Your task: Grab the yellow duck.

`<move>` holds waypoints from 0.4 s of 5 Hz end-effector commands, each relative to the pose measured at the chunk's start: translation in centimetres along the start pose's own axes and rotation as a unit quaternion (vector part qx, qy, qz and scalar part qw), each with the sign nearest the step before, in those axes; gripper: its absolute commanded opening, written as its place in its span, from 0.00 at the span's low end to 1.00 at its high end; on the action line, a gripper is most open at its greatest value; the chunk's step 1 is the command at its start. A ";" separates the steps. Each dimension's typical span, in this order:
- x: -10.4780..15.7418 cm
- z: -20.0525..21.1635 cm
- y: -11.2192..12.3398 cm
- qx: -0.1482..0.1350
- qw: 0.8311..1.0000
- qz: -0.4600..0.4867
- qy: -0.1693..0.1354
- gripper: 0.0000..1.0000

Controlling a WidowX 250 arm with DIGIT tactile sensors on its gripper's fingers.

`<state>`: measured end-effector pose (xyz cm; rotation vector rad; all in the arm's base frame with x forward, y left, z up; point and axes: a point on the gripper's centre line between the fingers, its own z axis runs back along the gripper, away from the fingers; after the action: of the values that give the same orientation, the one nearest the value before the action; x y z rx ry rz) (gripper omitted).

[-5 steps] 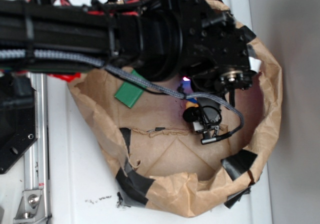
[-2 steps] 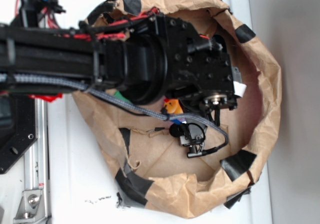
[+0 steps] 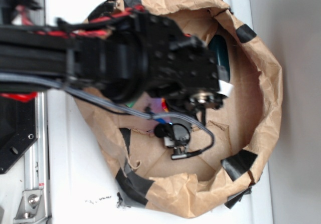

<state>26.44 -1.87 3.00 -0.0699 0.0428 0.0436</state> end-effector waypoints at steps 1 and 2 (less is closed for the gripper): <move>0.1 0.6 0.2 -0.001 1.000 0.002 -0.030 0.00; 0.6 0.8 0.2 -0.002 0.999 0.003 -0.032 0.00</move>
<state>26.23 -1.28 2.59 -0.0667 0.0341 0.0556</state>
